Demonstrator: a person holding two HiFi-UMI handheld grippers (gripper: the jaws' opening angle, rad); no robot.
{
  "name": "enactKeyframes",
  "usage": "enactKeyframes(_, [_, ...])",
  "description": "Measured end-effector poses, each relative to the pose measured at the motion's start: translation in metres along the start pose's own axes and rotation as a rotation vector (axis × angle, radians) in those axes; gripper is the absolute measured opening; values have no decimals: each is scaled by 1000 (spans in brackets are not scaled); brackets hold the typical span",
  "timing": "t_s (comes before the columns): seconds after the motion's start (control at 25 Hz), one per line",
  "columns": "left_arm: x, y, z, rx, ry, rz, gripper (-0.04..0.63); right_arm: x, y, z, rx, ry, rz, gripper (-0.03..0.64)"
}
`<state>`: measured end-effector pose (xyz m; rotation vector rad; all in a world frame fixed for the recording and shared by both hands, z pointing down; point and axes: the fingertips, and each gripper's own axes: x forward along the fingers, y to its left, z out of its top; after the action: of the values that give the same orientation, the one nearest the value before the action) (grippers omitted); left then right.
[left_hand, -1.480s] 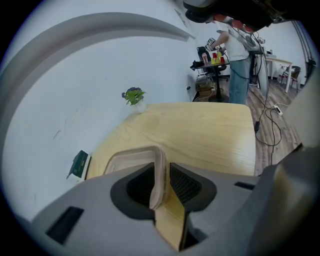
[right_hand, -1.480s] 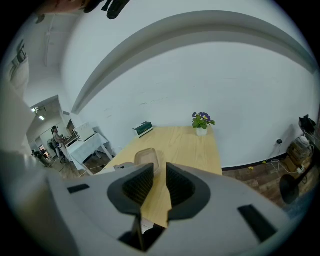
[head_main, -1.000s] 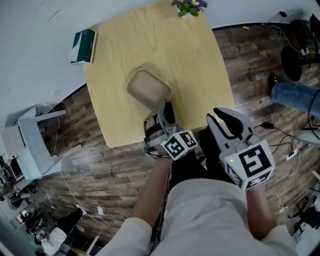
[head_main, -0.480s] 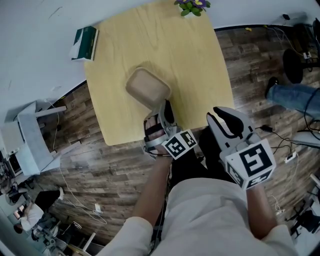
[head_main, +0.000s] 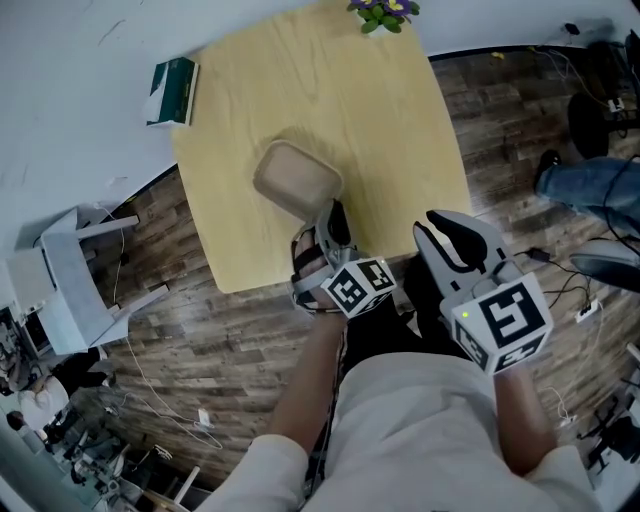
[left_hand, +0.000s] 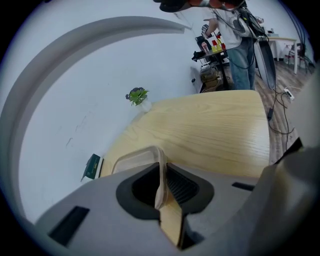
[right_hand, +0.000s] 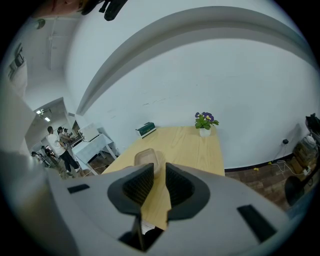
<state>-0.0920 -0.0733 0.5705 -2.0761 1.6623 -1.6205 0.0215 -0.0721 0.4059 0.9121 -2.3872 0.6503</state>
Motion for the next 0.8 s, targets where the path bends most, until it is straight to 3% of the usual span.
enactKeyframes(0.44, [-3,2,3,-314,16,-231,41,6,5,5,31,-15,-9,74])
enactKeyframes(0.64, [-5,3,3,-424,13,-322,40,8,7,6,46,-19,-19,72])
enactKeyframes(0.8, [-5,6,5,-466,7,-363,38,12,7,5,59,-17,-25,71])
